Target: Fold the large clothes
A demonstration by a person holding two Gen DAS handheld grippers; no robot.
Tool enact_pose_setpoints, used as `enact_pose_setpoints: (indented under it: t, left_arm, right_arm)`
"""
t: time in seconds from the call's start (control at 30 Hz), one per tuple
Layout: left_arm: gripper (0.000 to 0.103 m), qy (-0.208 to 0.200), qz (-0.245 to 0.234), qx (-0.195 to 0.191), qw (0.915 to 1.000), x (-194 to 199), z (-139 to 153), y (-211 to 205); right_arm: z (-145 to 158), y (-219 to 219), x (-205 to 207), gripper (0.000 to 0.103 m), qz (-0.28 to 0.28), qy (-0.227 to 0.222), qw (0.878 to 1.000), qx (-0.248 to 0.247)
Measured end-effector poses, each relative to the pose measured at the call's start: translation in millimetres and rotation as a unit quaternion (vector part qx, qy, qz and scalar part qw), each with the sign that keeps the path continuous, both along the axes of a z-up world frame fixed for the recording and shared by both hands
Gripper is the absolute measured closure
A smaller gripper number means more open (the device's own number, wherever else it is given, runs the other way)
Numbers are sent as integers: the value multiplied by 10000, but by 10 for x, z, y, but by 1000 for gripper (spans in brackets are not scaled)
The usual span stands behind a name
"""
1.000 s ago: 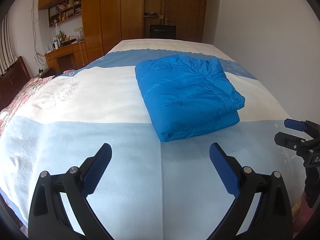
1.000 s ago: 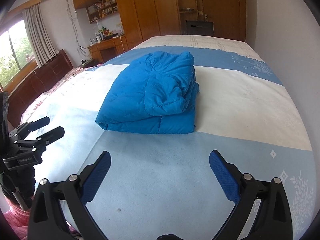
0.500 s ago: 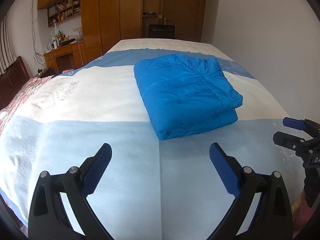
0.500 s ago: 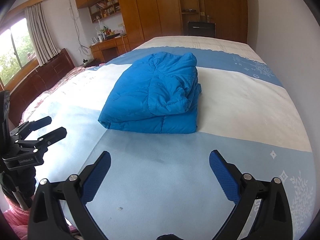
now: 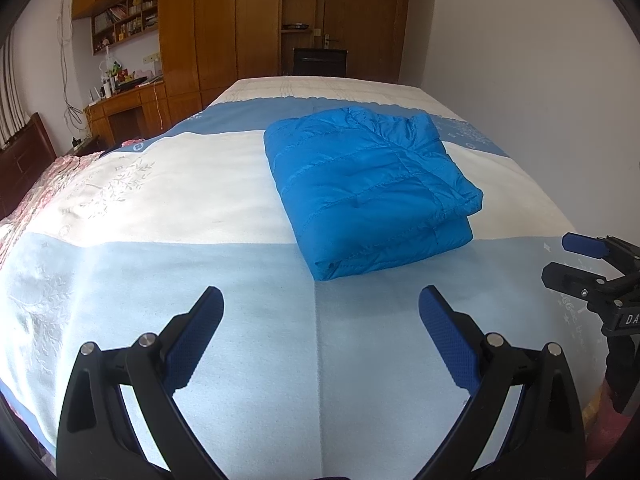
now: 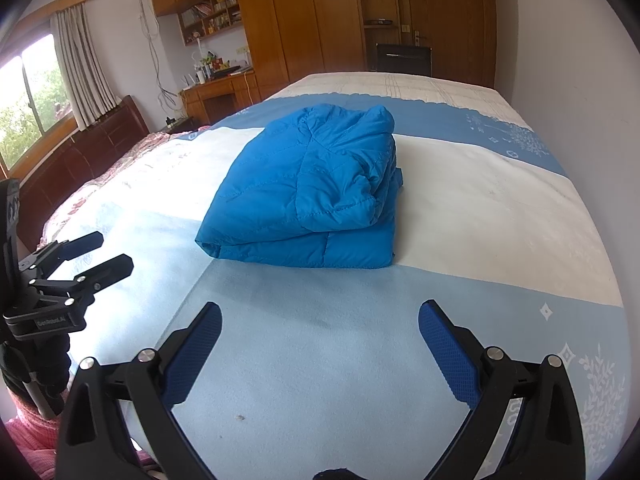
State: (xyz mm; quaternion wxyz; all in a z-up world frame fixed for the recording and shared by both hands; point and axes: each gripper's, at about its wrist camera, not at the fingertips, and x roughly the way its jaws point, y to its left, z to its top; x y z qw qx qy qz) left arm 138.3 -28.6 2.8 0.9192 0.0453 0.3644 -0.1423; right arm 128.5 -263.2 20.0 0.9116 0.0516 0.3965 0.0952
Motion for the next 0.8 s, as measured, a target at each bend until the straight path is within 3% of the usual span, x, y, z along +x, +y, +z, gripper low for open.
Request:
enact_pose_setpoints:
  t: [0.8]
  left_arm:
    - [6,30,-57,-19,10000,8,4,-9]
  right_arm:
    - [-47,-89,78,4,-33,99,9999,26]
